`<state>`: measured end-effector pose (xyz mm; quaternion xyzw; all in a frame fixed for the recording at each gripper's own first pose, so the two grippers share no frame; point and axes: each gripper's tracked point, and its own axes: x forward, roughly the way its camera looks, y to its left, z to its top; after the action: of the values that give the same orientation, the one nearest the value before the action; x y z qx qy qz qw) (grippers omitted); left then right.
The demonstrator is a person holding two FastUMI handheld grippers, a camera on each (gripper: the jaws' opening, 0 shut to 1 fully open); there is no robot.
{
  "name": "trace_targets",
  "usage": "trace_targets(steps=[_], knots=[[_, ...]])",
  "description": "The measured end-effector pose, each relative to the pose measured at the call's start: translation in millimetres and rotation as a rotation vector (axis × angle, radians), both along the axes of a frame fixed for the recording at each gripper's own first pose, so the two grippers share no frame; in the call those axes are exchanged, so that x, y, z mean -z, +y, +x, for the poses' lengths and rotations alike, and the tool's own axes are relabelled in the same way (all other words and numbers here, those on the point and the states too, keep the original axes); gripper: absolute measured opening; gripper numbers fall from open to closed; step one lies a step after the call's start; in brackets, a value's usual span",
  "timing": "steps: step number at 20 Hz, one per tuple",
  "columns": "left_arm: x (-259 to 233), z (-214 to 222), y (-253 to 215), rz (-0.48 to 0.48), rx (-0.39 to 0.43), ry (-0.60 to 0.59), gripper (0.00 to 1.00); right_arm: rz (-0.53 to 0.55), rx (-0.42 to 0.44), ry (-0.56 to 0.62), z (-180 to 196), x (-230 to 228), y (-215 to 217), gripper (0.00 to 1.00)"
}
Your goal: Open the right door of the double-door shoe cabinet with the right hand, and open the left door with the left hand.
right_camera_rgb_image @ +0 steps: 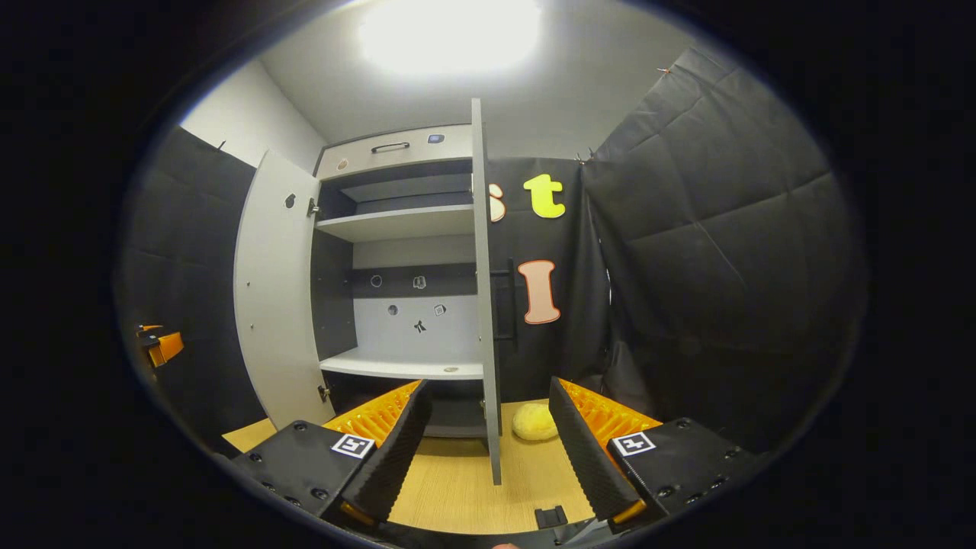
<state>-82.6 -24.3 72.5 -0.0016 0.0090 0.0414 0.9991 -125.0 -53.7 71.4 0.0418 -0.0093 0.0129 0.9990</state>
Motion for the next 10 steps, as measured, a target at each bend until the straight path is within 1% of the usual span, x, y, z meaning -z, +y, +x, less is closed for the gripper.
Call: trace_targets(steps=[3, 9, 10], knots=[[2.3, -0.7, 2.1, -0.005, 0.010, 0.005, 0.89, -0.007, 0.007, -0.004, -4.1, -0.4, 0.3, 0.97], [2.1, -5.8, 13.0, -0.002, 0.003, -0.002, 0.89, -0.018, 0.007, -0.008, -11.6, 0.1, 5.4, 0.97], [2.9, -5.8, 15.8, 0.001, 0.000, 0.000, 0.89, -0.022, 0.006, -0.011, -12.2, -0.2, 7.0, 0.92]])
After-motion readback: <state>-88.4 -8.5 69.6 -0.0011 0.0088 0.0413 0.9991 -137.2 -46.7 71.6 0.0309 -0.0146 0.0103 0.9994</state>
